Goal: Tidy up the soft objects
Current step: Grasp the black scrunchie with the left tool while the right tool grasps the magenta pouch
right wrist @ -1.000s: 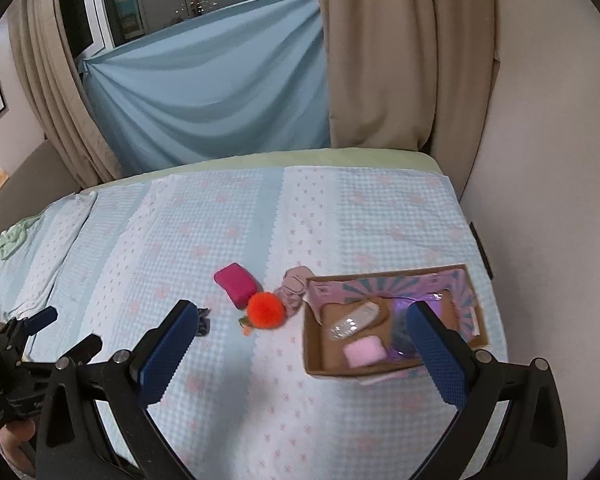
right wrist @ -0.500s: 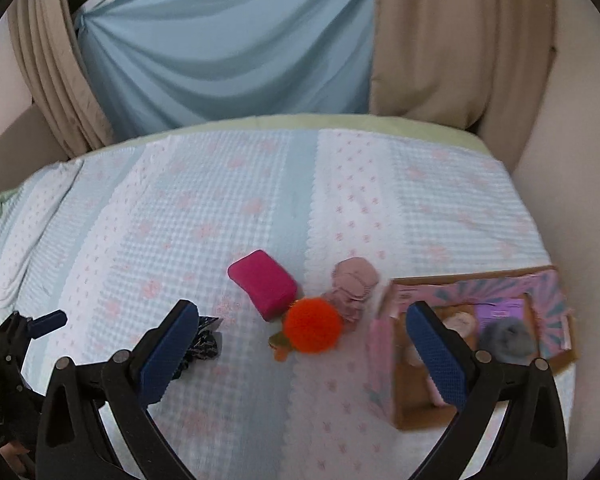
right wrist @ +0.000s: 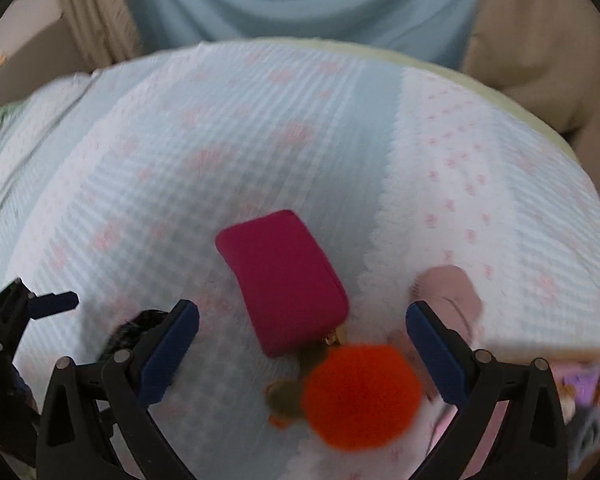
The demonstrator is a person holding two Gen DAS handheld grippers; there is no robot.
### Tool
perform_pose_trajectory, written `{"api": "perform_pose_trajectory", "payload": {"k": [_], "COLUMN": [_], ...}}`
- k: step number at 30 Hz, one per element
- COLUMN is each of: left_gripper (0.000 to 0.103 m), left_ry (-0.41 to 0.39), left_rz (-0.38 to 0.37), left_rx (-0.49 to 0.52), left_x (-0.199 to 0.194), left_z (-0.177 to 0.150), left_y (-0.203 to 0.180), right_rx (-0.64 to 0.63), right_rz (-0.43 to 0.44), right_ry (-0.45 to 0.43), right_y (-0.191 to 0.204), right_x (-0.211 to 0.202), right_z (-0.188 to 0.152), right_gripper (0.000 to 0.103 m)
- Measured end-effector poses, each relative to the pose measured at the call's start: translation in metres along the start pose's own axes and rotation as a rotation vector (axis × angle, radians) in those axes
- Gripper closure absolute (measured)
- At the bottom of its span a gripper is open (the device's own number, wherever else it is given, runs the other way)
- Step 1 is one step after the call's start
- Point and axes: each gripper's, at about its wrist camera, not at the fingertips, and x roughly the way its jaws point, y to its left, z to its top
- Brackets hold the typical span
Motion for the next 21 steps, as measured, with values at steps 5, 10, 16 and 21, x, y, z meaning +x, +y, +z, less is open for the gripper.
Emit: {"api": "perform_pose_trajectory", "payload": {"k": [5,10,16,21], "left_gripper": [0.013,0.021,0.048,0.064], "left_ry": [0.025,0.07,0.083,0.086], "left_rz": [-0.022,-0.023,-0.024,-0.028], "left_rx": [0.013,0.015,0.008,-0.001], "left_x": [0.021,0.033,0.033,0.032], "left_z": [0.0,-0.004,-0.007,-0.006], "left_y": [-0.002,-0.004,-0.001,0.004], "right_rx": [-0.066,-0.114,-0.114,-0.077], "right_rz": [0.049,0.052,0.049,0.036], "right_ry": [0.085,0.159,0.186,0.166], "right_y": [0.005,0.009,0.01,0.009], "right_x": [0.044,0.073,0.08,0.073], "right_z": [0.009,0.013,0.015,0.013], "right_gripper": [0.002,0.026,0.04,0.048]}}
